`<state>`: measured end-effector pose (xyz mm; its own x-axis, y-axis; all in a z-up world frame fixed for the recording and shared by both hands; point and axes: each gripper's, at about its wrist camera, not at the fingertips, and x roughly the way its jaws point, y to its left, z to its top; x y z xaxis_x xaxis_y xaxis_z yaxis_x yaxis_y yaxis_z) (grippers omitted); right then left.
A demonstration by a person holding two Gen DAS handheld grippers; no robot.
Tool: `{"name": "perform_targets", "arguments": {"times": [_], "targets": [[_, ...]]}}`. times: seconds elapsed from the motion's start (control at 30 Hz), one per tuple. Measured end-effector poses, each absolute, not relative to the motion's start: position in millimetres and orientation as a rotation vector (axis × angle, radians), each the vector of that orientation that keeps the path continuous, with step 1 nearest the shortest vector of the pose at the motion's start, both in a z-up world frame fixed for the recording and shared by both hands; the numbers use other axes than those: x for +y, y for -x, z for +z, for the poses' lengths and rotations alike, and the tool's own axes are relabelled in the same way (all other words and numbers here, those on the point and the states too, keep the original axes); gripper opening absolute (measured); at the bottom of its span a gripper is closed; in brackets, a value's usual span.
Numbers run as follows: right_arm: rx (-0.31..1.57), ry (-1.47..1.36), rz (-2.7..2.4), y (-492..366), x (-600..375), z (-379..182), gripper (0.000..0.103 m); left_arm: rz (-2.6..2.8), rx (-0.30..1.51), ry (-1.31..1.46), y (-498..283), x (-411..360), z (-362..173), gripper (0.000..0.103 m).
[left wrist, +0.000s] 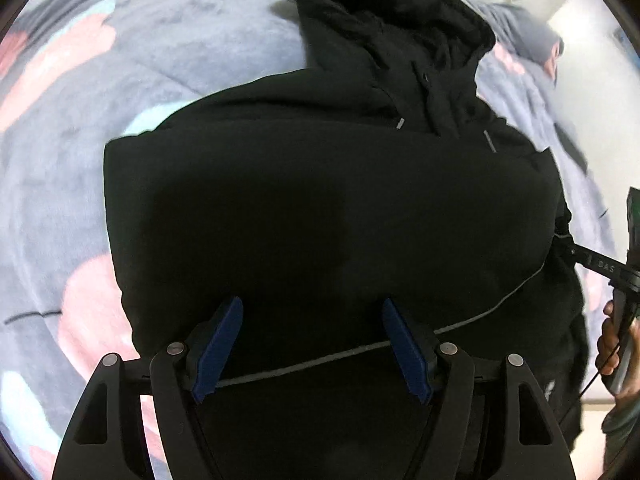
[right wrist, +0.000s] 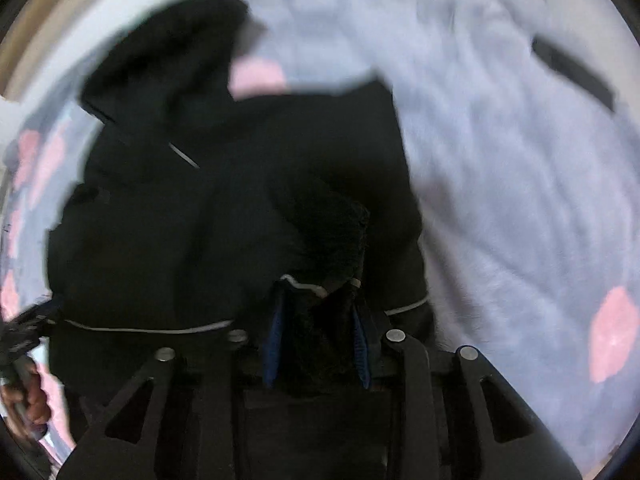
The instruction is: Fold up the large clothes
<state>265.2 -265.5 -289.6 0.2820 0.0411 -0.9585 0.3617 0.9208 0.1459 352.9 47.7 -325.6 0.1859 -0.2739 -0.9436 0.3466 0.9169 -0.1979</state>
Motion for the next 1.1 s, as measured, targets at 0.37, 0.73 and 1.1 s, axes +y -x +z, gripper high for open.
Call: {"name": "perform_targets", "arguments": {"times": [0.37,0.73,1.1], "targets": [[1.220,-0.207,-0.257,-262,-251,-228,0.060,-0.525,1.266,0.044,-350,53,-271,0.075],[1.335,-0.094,-0.201,-311,-211,-299,0.042,-0.403,1.330,-0.055,-375,39,-341,0.076],[1.294,-0.228,-0.108,-318,-234,-266,0.042,-0.442,1.195,-0.007,-406,33,-268,0.077]]}}
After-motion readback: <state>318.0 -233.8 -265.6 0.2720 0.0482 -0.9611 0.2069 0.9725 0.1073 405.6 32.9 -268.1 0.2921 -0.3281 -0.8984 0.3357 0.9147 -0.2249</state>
